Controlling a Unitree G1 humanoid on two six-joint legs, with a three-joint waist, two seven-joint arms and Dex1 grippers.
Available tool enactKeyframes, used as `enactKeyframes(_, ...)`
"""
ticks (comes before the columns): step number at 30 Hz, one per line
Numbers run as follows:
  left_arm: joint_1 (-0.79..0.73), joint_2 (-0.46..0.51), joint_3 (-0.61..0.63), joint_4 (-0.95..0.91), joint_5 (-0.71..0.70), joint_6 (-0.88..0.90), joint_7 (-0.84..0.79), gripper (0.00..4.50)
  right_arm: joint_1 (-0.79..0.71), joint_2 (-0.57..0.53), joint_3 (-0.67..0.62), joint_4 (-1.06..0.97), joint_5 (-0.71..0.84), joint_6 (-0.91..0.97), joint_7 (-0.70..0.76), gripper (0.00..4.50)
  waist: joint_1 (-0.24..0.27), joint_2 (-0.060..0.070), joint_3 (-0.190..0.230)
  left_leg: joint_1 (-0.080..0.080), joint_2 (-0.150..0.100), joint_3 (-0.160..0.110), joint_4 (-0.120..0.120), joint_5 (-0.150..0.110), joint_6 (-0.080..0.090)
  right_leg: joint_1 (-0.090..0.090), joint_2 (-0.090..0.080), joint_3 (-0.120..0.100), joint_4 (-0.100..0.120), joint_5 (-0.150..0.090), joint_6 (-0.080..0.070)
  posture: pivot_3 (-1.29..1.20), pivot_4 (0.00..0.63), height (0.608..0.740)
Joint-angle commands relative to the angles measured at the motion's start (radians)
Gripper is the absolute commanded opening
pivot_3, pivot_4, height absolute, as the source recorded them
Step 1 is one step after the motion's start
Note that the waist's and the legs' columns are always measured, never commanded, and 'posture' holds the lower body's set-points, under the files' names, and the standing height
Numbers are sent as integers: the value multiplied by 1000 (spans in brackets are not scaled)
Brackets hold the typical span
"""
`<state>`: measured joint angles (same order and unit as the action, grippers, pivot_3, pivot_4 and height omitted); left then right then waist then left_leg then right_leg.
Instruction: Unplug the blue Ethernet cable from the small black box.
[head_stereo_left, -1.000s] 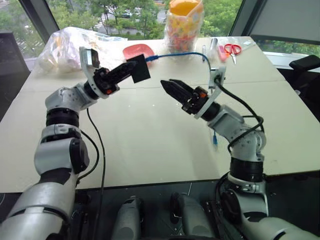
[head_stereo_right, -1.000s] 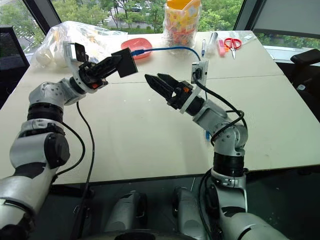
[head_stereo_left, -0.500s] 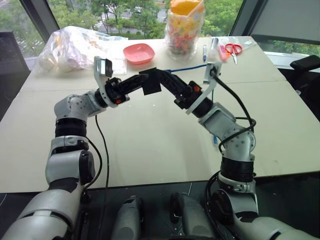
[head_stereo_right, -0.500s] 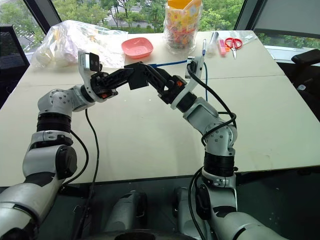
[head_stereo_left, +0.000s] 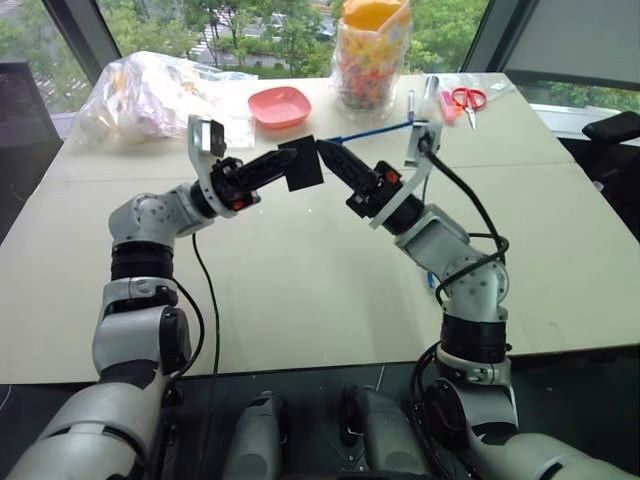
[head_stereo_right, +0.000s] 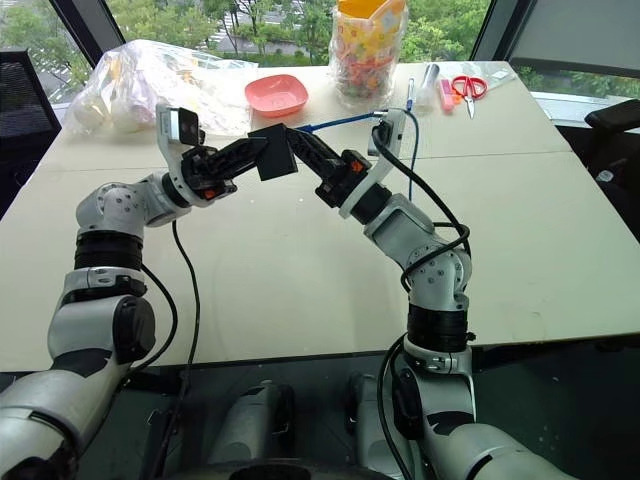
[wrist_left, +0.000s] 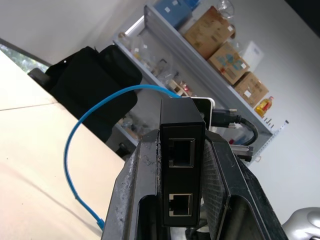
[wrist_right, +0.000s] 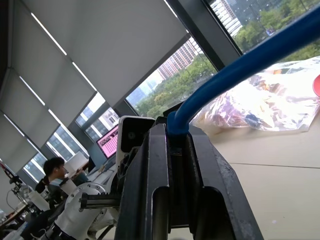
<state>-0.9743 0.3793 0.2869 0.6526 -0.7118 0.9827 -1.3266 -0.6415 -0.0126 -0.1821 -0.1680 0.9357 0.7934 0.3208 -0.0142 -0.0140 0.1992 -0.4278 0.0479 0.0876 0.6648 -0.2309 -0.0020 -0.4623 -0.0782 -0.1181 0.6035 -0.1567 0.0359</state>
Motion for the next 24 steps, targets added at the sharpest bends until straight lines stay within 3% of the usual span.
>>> enactKeyframes(1,-5,4,6,-31,-24,-8,9,462,-17,5,1,-14,38,-4,8,51,0,0,0,0,0,0,0,0,0,0,0,0,0,0,0,0,150,740)
enactKeyframes(7,-1,30,25,-28,-27,-24,26,462,-26,21,-73,29,92,-34,-46,51,0,0,0,0,0,0,0,0,0,0,0,0,0,0,0,0,150,740)
enactKeyframes(13,12,117,67,-14,-40,-27,39,462,-74,-105,-189,159,103,-77,-61,51,0,0,0,0,0,0,0,0,0,0,0,0,-1,0,0,0,150,740)
enactKeyframes(18,18,153,76,-9,-33,-50,53,462,-128,-209,-207,275,62,-96,-16,51,0,0,0,-1,0,0,-2,0,0,0,0,-1,-3,0,0,0,150,740)
enactKeyframes(24,64,46,-76,-64,204,-407,243,462,-222,-326,-121,591,-194,-207,22,51,3,0,0,-1,0,1,-2,0,0,0,0,0,-3,0,0,0,150,740)
